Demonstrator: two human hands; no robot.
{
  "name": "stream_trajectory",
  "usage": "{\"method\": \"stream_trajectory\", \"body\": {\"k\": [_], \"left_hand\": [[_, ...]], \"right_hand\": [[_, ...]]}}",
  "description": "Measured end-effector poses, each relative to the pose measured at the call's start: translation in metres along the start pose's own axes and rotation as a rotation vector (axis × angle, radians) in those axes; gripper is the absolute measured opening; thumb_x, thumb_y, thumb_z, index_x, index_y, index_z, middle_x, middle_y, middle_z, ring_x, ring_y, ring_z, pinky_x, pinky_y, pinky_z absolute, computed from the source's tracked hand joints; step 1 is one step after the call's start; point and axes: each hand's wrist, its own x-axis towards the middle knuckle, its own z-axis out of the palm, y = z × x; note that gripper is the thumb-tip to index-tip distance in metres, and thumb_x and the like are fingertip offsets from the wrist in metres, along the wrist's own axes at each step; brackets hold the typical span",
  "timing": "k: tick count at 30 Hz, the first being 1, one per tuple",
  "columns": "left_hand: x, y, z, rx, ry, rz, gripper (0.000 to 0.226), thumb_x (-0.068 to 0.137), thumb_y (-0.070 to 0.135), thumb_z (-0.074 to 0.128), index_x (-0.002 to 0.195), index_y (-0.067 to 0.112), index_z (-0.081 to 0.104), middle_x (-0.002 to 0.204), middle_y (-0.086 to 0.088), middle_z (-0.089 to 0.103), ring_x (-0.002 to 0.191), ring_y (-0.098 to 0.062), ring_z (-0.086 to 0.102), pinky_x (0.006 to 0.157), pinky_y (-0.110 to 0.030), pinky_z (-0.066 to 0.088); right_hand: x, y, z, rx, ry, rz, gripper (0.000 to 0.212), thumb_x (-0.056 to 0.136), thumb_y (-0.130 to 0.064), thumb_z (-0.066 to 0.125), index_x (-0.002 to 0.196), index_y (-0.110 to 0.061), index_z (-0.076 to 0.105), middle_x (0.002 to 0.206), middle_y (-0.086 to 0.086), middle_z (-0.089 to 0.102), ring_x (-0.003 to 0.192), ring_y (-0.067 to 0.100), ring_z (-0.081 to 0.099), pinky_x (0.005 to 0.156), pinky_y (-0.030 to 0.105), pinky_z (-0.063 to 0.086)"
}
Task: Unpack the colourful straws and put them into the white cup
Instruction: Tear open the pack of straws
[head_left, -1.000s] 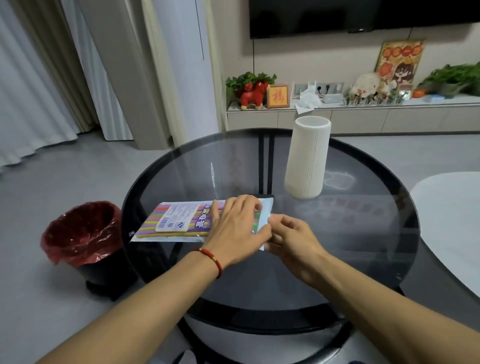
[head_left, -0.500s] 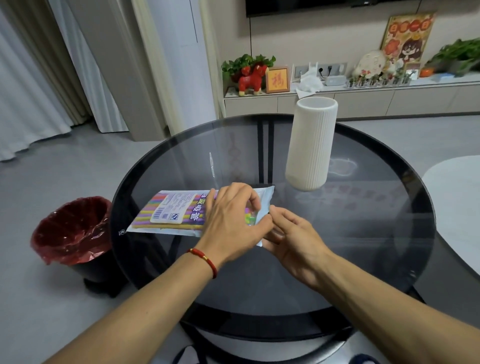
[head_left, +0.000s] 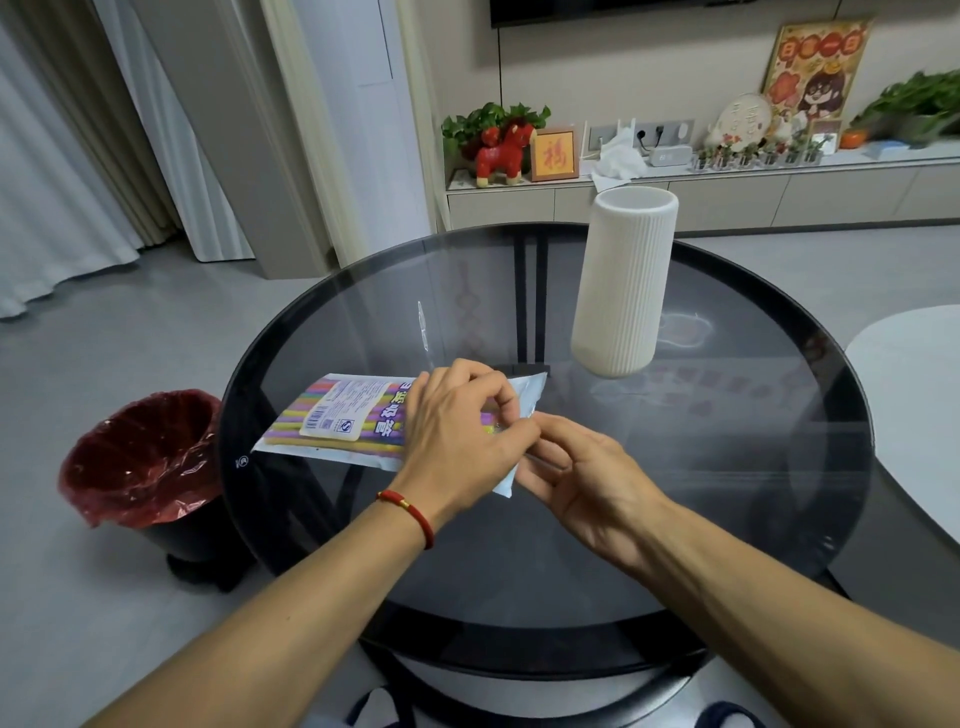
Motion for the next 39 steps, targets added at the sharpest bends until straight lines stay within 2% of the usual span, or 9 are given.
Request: {"method": "stream_trajectory", "body": {"k": [7,10,13,17,22,29,32,35,39], "left_hand": [[0.000,0.010,-0.011,0.193,-0.132,0.096,0.021,0.076,0.028,0.062,0.068,0.018,0.046,0.082,0.007,0.052,0.076,-0.017,0.047,0.111,-0.055,0.029],[-0.003,0.022,-0.019,0.455,-0.111,0.204,0.021,0.080,0.027,0.057,0.072,0.018,0.040,0.082,0.000,0.054,0.073,-0.022,0.040,0.088,-0.043,0.043],[-0.009,0.035,-0.021,0.606,-0.142,0.227,0.013,0.087,0.026,0.052,0.082,0.019,0.042,0.101,-0.007,0.058,0.088,-0.028,0.053,0.064,-0.036,0.031],[-0.013,0.040,-0.020,0.567,-0.237,0.173,0.015,0.091,0.021,0.053,0.088,0.015,0.039,0.101,-0.007,0.049,0.089,-0.026,0.048,0.067,-0.033,0.029],[-0.011,0.040,-0.020,0.467,-0.294,0.118,0.022,0.085,0.015,0.058,0.083,0.011,0.037,0.088,-0.004,0.038,0.079,-0.028,0.043,0.066,-0.035,0.030],[0.001,0.009,-0.029,0.318,-0.173,0.175,0.012,0.083,0.014,0.051,0.090,0.005,0.057,0.093,-0.007,0.060,0.085,-0.030,0.056,0.075,-0.045,0.045],[-0.003,0.007,-0.018,0.305,-0.256,0.223,0.022,0.084,0.018,0.047,0.098,0.007,0.059,0.099,-0.007,0.064,0.090,-0.031,0.057,0.080,-0.049,0.046],[-0.004,0.007,-0.013,0.261,-0.220,0.281,0.016,0.079,0.024,0.045,0.085,0.013,0.056,0.095,-0.001,0.064,0.086,-0.025,0.055,0.078,-0.046,0.045],[0.001,-0.009,-0.016,0.064,-0.286,0.296,0.013,0.082,0.018,0.056,0.072,0.014,0.049,0.102,0.006,0.066,0.091,-0.007,0.058,0.080,-0.033,0.047]], "right_hand": [[-0.002,-0.003,-0.001,-0.217,0.030,-0.090,0.018,0.098,0.006,0.060,0.095,0.007,0.079,0.095,0.021,0.081,0.082,0.019,0.080,0.070,0.025,0.063],[-0.003,-0.004,0.002,-0.389,0.066,-0.164,0.018,0.095,0.005,0.062,0.096,0.010,0.078,0.089,0.021,0.080,0.075,0.019,0.077,0.070,0.025,0.062],[-0.003,-0.006,0.005,-0.468,0.093,-0.195,0.021,0.092,0.007,0.061,0.080,0.006,0.077,0.069,0.014,0.073,0.062,0.019,0.071,0.066,0.027,0.062],[-0.006,-0.007,0.006,-0.571,0.109,-0.192,0.022,0.090,0.008,0.061,0.069,0.011,0.066,0.064,0.018,0.059,0.060,0.023,0.061,0.061,0.028,0.060],[-0.007,-0.010,0.009,-0.677,0.093,-0.159,0.041,0.089,0.005,0.061,0.052,-0.011,0.067,0.059,0.015,0.066,0.048,0.016,0.061,0.049,0.024,0.054],[-0.009,-0.011,-0.006,-1.020,0.222,-0.213,0.010,0.079,-0.009,0.067,0.071,-0.006,0.061,0.061,0.015,0.072,0.048,0.026,0.070,0.046,0.033,0.059],[-0.011,-0.008,-0.004,-1.127,0.268,-0.302,0.021,0.081,-0.025,0.072,0.092,-0.011,0.061,0.071,0.009,0.076,0.051,0.026,0.073,0.043,0.039,0.060],[-0.012,-0.014,-0.006,-1.187,0.293,-0.541,0.030,0.090,-0.037,0.074,0.113,-0.023,0.061,0.093,-0.006,0.074,0.066,0.023,0.073,0.056,0.045,0.063],[-0.011,-0.027,-0.013,-1.339,0.342,-0.872,0.019,0.090,-0.031,0.080,0.105,-0.024,0.070,0.102,-0.007,0.071,0.066,0.017,0.068,0.069,0.043,0.060]]}}
